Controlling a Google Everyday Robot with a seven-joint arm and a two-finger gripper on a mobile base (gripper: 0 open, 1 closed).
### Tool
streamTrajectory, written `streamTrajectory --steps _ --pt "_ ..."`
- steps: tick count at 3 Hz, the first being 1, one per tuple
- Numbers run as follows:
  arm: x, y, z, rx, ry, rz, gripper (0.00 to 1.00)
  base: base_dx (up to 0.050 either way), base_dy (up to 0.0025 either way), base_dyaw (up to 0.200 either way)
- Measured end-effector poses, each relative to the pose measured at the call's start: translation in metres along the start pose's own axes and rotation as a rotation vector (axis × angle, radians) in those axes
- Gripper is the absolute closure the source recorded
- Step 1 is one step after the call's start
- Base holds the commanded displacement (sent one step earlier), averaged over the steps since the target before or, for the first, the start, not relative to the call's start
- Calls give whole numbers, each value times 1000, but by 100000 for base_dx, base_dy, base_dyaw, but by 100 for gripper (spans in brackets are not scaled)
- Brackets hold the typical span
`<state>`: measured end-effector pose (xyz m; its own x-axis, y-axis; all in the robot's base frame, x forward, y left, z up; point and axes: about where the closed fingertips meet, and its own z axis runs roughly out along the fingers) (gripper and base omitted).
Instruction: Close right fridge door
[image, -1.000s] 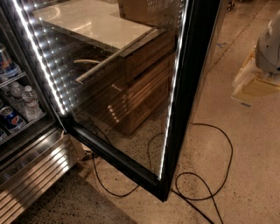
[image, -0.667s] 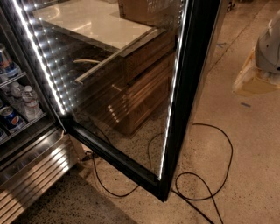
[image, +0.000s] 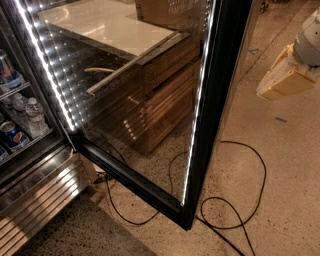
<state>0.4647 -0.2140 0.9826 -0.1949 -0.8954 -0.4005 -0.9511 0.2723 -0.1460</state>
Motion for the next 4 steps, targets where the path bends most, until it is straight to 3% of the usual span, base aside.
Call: streamTrajectory --steps 1,2,3,4 --pt "-10 -3 1 -6 -41 -5 100 0 0 0" --pt "-10 -4 1 -5 -41 -5 100 0 0 0" --pt "-17 -15 1 16 -4 19 100 0 0 0" --pt "-36 -43 -8 53 5 46 100 0 0 0"
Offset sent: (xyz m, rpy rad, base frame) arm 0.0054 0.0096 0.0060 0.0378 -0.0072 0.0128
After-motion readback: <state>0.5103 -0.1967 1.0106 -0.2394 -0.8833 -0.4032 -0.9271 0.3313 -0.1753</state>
